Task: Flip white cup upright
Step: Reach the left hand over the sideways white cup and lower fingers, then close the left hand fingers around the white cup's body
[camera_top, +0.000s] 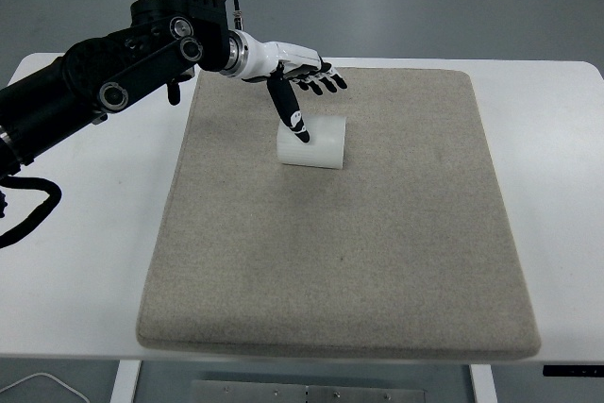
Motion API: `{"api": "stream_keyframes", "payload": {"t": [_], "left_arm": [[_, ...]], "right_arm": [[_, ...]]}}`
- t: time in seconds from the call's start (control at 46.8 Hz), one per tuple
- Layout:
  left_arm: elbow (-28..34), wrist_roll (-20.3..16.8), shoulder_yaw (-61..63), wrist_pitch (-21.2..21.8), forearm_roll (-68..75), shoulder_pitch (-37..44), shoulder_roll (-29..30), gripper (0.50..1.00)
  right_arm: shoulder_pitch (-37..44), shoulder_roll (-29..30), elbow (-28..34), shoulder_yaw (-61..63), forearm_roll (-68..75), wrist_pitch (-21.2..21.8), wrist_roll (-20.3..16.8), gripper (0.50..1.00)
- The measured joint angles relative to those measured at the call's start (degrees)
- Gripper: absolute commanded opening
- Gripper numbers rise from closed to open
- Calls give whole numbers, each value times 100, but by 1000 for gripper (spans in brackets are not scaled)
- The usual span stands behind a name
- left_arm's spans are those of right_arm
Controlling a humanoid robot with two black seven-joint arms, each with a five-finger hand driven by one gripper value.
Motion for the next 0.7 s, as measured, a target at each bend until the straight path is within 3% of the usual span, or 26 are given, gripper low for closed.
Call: {"api": "stream_keyframes", "payload": {"t": [0.705], "left_arm": [[138,-7,174,79,442,120,-462,984]], "right_arm": [[0,0,0,0,-1,0,-1,930]]}}
